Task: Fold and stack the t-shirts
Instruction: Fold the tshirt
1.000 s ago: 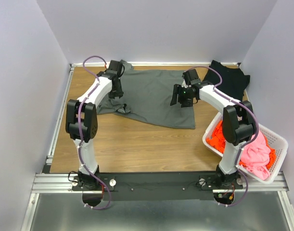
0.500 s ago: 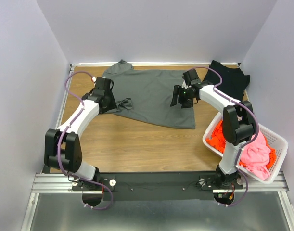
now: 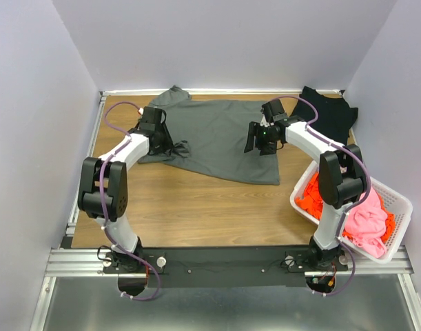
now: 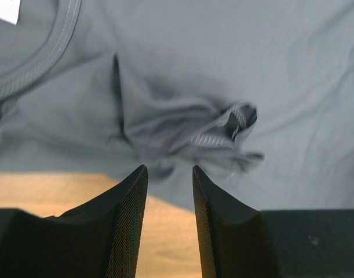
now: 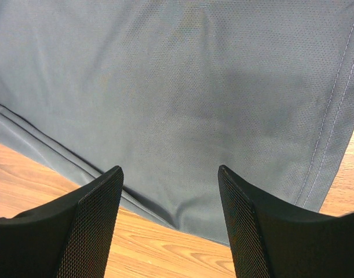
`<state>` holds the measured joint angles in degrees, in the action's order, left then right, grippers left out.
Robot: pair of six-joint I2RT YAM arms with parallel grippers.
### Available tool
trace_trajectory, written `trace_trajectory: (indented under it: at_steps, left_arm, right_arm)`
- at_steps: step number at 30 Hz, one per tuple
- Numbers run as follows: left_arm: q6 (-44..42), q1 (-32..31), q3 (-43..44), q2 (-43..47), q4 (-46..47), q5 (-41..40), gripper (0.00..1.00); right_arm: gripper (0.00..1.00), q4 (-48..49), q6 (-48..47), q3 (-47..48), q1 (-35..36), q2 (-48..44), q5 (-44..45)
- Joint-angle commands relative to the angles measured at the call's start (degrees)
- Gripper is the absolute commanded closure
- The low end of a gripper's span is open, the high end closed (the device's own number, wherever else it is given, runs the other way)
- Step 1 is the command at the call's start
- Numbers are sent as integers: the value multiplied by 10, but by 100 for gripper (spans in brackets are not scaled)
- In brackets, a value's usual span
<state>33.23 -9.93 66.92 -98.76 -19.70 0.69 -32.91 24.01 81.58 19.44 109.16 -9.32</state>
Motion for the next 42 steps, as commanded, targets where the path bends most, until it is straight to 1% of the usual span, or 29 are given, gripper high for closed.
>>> trace_trajectory:
  at_steps: [1, 2, 9, 13, 18, 23, 27, 28, 30, 31, 32, 33, 35, 37, 42]
  left_arm:
    - [-14, -2, 30, -32, -7, -2, 55]
    - [-18, -2, 33, -37, -17, -18, 56]
    - [-22, -3, 17, -31, -17, -28, 57]
    - [-33, -8, 27, -51, -21, -26, 55]
    - [-32, -13, 29, -67, -20, -26, 52]
    - [-35, -15, 35, -76, -25, -39, 52]
    - [-42, -18, 46, -79, -30, -53, 60]
    - [-43, -20, 49, -80, -31, -55, 65]
    - [-46, -21, 53, -82, -34, -59, 70]
    - [-46, -21, 54, -82, -36, -60, 74]
    - [-47, -21, 56, -82, -40, -60, 77]
    - [-47, -21, 61, -80, -44, -62, 82]
    - [-47, -21, 65, -75, -50, -65, 85]
    - [-46, -21, 65, -64, -50, -69, 99]
    - [-53, -21, 70, -50, -66, -75, 100]
  right_arm:
    - [27, -9, 2, 0, 2, -16, 9]
    - [27, -10, 2, 0, 3, -18, 14]
    - [27, -11, 2, 2, 2, -16, 15]
    - [27, -13, 3, 9, 3, -11, 12]
    - [27, -16, 3, 12, 3, -10, 14]
    - [27, -19, 3, 10, 3, -10, 17]
    - [27, -20, 2, 14, 3, -6, 19]
    - [27, -20, 2, 16, 3, -6, 19]
    - [27, -21, 2, 16, 3, -5, 19]
    - [27, -21, 3, 16, 3, -5, 20]
    - [27, -22, 3, 16, 3, -6, 24]
    - [27, -22, 2, 16, 2, -8, 26]
    - [27, -25, 2, 15, 2, -12, 33]
    - [27, -27, 4, 8, 2, -20, 44]
    - [27, -36, 11, -27, -17, -43, 66]
